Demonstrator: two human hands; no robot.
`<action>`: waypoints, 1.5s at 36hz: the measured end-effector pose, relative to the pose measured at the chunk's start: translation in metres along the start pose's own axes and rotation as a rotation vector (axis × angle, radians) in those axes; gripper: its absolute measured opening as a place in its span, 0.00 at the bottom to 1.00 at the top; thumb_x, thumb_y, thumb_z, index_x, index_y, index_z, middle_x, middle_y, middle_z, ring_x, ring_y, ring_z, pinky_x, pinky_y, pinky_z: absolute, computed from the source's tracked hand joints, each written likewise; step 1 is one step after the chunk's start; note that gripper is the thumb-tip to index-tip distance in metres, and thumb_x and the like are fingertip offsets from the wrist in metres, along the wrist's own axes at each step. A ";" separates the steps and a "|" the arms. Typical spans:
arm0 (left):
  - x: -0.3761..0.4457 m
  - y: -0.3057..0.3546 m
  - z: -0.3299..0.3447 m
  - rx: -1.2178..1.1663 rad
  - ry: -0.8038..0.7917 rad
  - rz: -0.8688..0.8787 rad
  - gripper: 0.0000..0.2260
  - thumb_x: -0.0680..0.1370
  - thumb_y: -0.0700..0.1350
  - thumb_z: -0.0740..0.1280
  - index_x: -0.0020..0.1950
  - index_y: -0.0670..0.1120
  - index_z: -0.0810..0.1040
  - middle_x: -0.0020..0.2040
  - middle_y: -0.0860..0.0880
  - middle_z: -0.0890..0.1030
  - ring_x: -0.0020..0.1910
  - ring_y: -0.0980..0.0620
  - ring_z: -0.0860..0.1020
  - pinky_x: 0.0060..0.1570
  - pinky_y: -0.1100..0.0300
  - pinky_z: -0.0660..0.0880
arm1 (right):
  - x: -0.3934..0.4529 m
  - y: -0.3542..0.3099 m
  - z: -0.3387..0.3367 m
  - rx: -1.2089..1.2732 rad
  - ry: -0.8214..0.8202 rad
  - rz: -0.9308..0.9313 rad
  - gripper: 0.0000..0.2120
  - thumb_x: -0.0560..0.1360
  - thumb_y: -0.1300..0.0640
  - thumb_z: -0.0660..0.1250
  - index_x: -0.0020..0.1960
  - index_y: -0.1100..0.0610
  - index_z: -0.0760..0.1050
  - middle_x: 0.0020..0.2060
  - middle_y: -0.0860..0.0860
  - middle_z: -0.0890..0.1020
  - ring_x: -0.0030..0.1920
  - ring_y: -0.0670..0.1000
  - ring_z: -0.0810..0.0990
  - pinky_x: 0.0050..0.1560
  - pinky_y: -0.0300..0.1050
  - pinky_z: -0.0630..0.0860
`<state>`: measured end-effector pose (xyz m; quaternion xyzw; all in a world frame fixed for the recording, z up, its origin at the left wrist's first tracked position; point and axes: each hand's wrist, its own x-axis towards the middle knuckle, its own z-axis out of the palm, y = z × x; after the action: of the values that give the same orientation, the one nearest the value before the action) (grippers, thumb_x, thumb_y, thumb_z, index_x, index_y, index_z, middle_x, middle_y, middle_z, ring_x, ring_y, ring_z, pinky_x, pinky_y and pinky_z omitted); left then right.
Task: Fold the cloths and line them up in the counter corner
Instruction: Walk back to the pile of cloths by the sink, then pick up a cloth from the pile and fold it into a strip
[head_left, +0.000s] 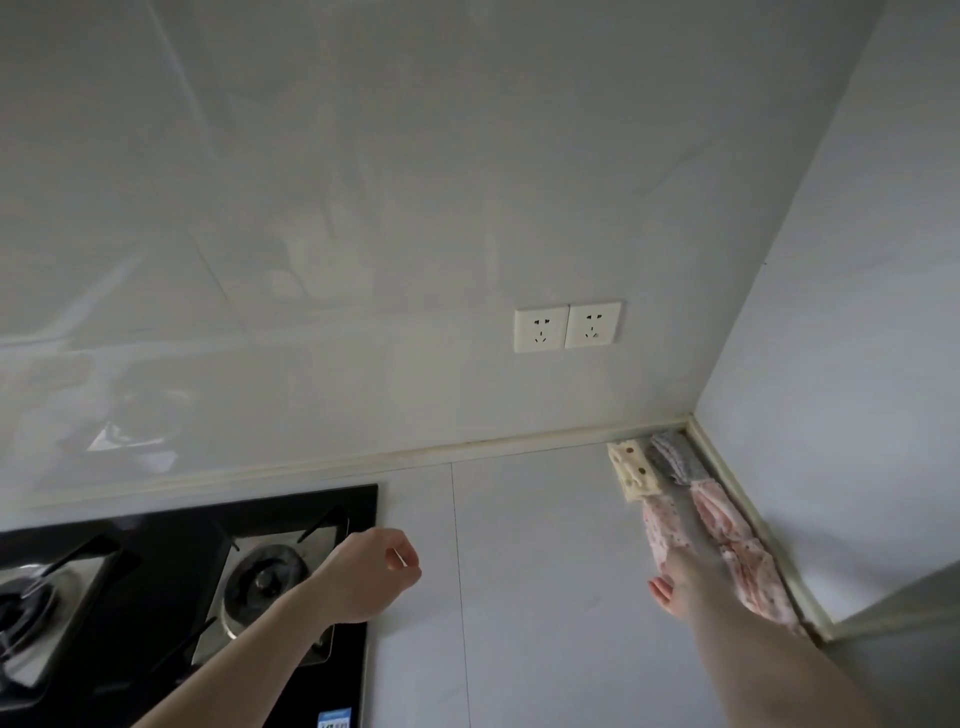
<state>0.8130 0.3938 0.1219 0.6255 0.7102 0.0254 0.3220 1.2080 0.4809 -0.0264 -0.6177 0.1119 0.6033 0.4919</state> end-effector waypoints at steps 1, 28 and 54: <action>-0.001 0.000 0.000 0.001 -0.004 0.001 0.05 0.78 0.53 0.68 0.51 0.55 0.82 0.47 0.57 0.82 0.46 0.60 0.80 0.52 0.61 0.79 | 0.001 0.001 0.000 0.003 0.007 0.014 0.18 0.85 0.59 0.57 0.74 0.56 0.66 0.72 0.57 0.71 0.76 0.56 0.65 0.75 0.53 0.63; -0.209 -0.229 -0.034 -0.230 0.256 -0.219 0.02 0.76 0.48 0.71 0.47 0.57 0.82 0.43 0.56 0.84 0.42 0.60 0.81 0.47 0.61 0.79 | -0.253 0.319 0.131 -1.370 -0.693 -0.637 0.26 0.76 0.53 0.69 0.72 0.53 0.69 0.69 0.52 0.71 0.64 0.49 0.73 0.61 0.43 0.70; -0.489 -0.575 -0.058 -0.384 0.680 -0.646 0.12 0.75 0.46 0.70 0.57 0.57 0.78 0.55 0.57 0.80 0.51 0.57 0.79 0.54 0.62 0.74 | -0.460 0.676 0.219 -1.734 -1.379 -0.792 0.22 0.76 0.49 0.68 0.68 0.42 0.68 0.66 0.41 0.69 0.59 0.42 0.75 0.60 0.45 0.75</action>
<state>0.2886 -0.1518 0.1237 0.2598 0.9146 0.2569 0.1735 0.4606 0.1023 0.0942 -0.2804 -0.8257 0.4892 0.0167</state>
